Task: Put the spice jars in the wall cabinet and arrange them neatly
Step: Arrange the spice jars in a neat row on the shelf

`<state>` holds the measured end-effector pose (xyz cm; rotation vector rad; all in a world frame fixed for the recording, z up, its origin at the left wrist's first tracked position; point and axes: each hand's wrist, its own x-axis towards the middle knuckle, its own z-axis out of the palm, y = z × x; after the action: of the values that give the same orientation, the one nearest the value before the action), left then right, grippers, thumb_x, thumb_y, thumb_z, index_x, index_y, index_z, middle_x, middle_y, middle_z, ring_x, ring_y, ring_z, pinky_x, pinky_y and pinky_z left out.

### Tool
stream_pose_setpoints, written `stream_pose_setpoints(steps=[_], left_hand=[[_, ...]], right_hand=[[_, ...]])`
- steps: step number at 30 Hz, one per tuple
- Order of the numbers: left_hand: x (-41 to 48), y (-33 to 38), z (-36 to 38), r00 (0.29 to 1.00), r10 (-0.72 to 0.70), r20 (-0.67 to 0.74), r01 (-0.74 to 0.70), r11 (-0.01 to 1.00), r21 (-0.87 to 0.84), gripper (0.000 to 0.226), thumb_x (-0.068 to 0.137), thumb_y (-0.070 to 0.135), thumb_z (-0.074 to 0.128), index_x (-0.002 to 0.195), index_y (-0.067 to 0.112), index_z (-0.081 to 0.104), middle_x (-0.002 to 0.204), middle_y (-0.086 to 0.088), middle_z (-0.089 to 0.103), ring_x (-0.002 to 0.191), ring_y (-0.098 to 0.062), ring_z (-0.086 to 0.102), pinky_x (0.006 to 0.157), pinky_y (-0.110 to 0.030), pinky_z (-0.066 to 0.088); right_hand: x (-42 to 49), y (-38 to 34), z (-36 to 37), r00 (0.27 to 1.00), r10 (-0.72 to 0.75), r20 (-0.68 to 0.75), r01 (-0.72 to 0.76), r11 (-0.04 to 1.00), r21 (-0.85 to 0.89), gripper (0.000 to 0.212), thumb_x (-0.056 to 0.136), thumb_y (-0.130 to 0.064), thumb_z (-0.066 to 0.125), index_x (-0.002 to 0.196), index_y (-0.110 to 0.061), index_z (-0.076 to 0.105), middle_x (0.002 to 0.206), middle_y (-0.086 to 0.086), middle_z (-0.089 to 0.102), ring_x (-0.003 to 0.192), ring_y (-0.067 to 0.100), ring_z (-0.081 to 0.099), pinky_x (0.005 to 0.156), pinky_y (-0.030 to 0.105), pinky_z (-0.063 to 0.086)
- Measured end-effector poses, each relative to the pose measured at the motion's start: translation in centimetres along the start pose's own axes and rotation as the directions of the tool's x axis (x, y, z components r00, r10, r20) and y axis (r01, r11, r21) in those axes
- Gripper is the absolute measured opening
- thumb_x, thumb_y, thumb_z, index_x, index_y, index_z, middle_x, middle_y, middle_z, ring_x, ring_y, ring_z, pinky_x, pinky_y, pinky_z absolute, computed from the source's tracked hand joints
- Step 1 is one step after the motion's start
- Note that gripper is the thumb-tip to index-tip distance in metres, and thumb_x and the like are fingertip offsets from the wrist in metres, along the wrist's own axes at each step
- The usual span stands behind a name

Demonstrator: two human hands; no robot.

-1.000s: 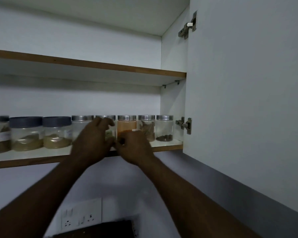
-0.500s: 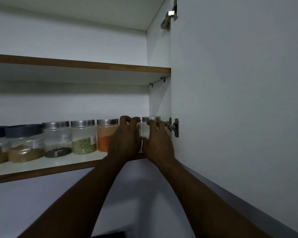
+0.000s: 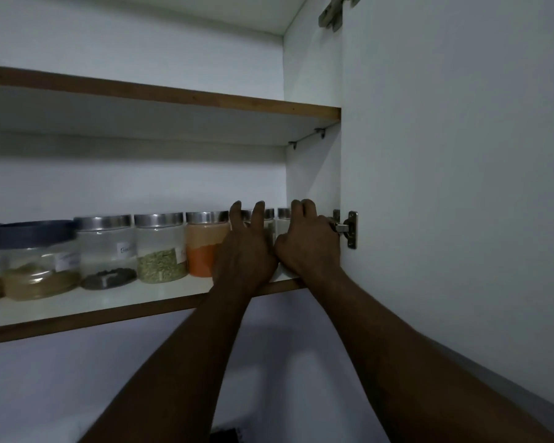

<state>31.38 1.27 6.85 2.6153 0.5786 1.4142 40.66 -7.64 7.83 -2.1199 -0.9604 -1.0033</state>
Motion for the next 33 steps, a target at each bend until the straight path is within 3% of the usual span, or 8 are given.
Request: stream_pose_setpoints(steps=[6,13,16,21,24,27,33], left_hand=[[0.0,0.0,0.4,0.999,-0.045,0.0,0.045,0.996,0.078,0.082,0.091,0.044,0.065,0.156,0.036,0.016,0.165,-0.02,0.001,0.114,-0.038,0.062,0.08,-0.043,0.055],[-0.1,-0.1,0.5,0.996,-0.087,0.004,0.086,0.991,0.104,0.087,0.091,0.044,0.067,0.156,0.036,0.011,0.154,-0.021,0.031,0.113,-0.037,0.062,0.08,-0.043,0.054],[-0.1,0.1,0.5,0.994,-0.11,0.005,0.109,0.992,0.065,0.082,0.093,0.04,0.064,0.155,0.033,0.01,0.152,-0.02,0.034,0.11,-0.037,0.062,0.082,-0.046,0.056],[0.0,-0.2,0.3,0.993,-0.105,0.053,0.106,0.994,-0.017,0.095,0.086,0.035,0.072,0.156,0.028,0.007,0.151,-0.021,0.036,0.112,-0.039,0.06,0.085,-0.046,0.056],[0.1,-0.5,0.3,0.988,-0.121,0.092,0.126,0.991,-0.05,0.104,0.085,0.041,0.073,0.157,0.031,-0.002,0.139,-0.022,0.049,0.111,-0.037,0.06,0.087,-0.048,0.055],[0.2,-0.5,0.5,0.989,-0.121,0.09,0.124,0.992,-0.028,0.11,0.089,0.048,0.069,0.157,0.031,-0.015,0.128,-0.022,0.058,0.104,-0.033,0.063,0.086,-0.047,0.055],[0.3,-0.4,0.3,0.984,-0.147,0.1,0.148,0.989,0.004,0.114,0.091,0.04,0.067,0.154,0.026,-0.027,0.104,-0.012,0.07,0.079,-0.023,0.066,0.073,-0.042,0.059]], right_hand=[[-0.4,0.3,1.0,0.992,-0.005,-0.13,0.004,1.0,-0.01,0.067,0.078,-0.029,0.066,0.141,-0.014,0.046,0.138,0.005,0.054,0.113,0.032,0.054,0.078,0.036,0.049],[1.0,-0.6,-1.5,0.994,-0.106,0.0,0.104,0.971,-0.215,0.044,0.084,-0.029,0.072,0.123,-0.014,0.058,0.12,0.012,0.059,0.086,0.031,0.066,0.062,0.032,0.045],[2.4,-0.5,-3.2,0.983,-0.161,0.091,0.18,0.944,-0.276,0.037,0.087,-0.029,0.067,0.12,-0.013,0.064,0.114,0.012,0.06,0.09,0.031,0.065,0.065,0.032,0.042],[3.5,0.3,-4.6,0.962,-0.205,0.182,0.254,0.915,-0.313,0.04,0.091,-0.029,0.061,0.129,-0.018,0.065,0.121,0.007,0.059,0.112,0.031,0.052,0.076,0.034,0.045],[3.5,0.9,-4.6,0.957,-0.23,0.178,0.275,0.916,-0.293,0.041,0.09,-0.03,0.064,0.127,-0.015,0.063,0.12,0.006,0.061,0.113,0.03,0.05,0.085,0.036,0.05],[3.9,1.1,-4.9,0.959,-0.222,0.178,0.259,0.939,-0.228,0.035,0.088,-0.028,0.069,0.118,-0.012,0.062,0.115,0.008,0.061,0.105,0.027,0.055,0.079,0.035,0.049],[5.2,0.8,-5.8,0.921,-0.24,0.307,0.293,0.946,-0.14,0.026,0.093,-0.024,0.064,0.116,-0.014,0.06,0.113,0.01,0.057,0.094,0.027,0.06,0.078,0.035,0.049]])
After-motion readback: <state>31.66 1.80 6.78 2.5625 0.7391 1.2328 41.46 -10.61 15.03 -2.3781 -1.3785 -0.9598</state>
